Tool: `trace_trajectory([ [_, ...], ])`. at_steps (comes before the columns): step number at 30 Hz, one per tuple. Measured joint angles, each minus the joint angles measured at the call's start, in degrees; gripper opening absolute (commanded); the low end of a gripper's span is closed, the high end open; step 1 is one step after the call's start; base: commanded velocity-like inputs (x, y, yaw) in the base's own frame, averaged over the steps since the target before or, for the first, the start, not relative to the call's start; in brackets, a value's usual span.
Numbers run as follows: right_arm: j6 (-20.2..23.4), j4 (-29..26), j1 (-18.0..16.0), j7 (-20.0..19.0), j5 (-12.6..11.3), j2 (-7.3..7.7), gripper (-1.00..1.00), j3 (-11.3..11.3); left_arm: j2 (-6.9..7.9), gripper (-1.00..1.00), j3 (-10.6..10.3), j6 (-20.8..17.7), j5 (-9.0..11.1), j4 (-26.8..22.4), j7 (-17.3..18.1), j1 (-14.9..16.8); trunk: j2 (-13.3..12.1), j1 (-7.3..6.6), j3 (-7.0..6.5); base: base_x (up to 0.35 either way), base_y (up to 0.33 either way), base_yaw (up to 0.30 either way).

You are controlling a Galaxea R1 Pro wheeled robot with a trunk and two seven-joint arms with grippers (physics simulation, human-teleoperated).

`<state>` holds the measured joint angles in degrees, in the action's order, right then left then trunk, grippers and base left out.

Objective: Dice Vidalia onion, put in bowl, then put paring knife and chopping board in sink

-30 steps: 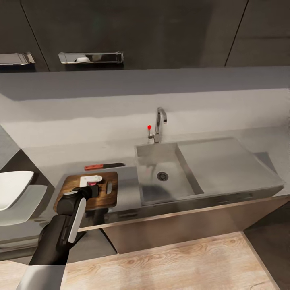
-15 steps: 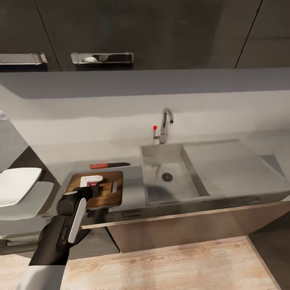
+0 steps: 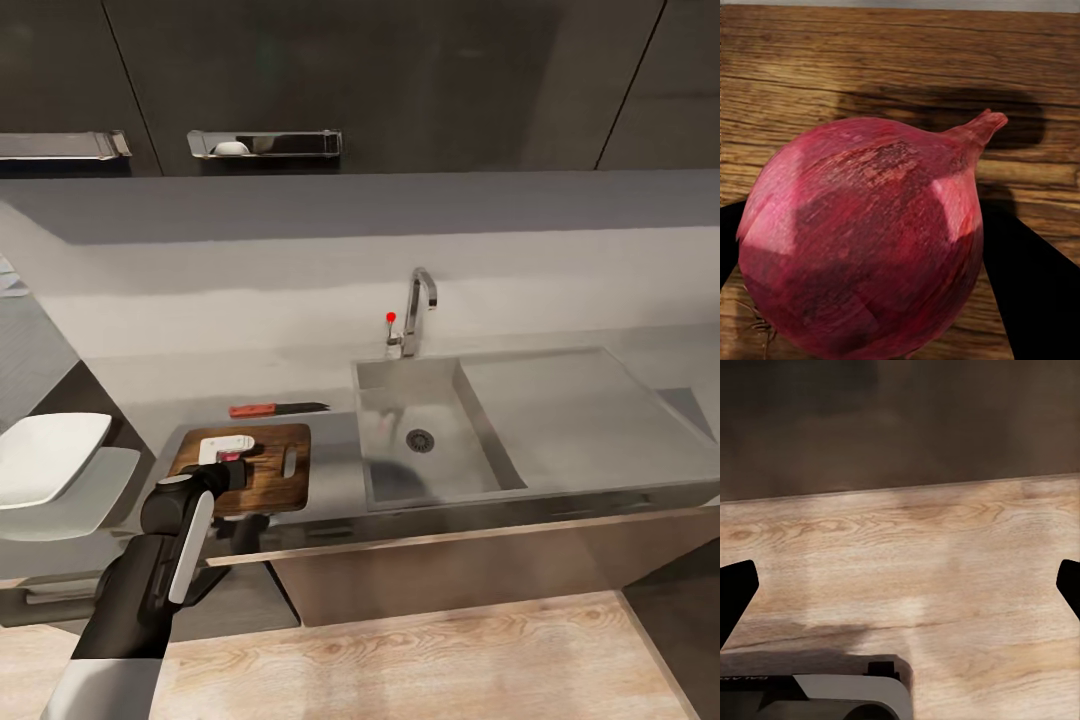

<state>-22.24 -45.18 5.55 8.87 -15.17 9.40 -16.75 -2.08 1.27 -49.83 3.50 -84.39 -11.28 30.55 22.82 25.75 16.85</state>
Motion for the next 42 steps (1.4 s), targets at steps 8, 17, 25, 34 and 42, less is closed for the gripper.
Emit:
trace_trajectory([
  [8,0.01,0.0,0.0,0.0,-0.01,0.0,1.0,0.0,0.01,1.0,0.0,0.01,-0.17,-0.01,-0.03,0.0,0.0,0.0,0.0,0.0,0.0,0.0],
  [17,-0.01,0.0,0.0,0.0,0.02,0.0,1.0,0.0,0.01,1.0,0.06,-0.01,-0.17,0.0,-0.04,-0.01,0.0,0.0,0.0,0.0,0.0,0.0],
  [25,-0.02,0.0,0.0,0.0,0.0,0.0,1.0,0.0,0.01,1.0,0.08,0.02,-0.24,-0.01,-0.04,-0.01,0.0,0.0,-0.26,0.0,0.0,0.0],
  [34,-0.02,0.0,0.0,0.0,0.0,0.0,1.0,0.0,0.01,1.0,0.08,0.02,-0.25,-0.01,-0.04,-0.02,0.0,0.0,-1.06,0.0,0.0,0.0],
  [42,-0.02,0.0,0.0,0.0,0.03,-0.02,1.0,0.0,0.01,1.0,0.19,0.01,-0.32,-0.3,-0.05,-0.02,0.0,0.0,-1.79,0.0,0.0,0.0],
])
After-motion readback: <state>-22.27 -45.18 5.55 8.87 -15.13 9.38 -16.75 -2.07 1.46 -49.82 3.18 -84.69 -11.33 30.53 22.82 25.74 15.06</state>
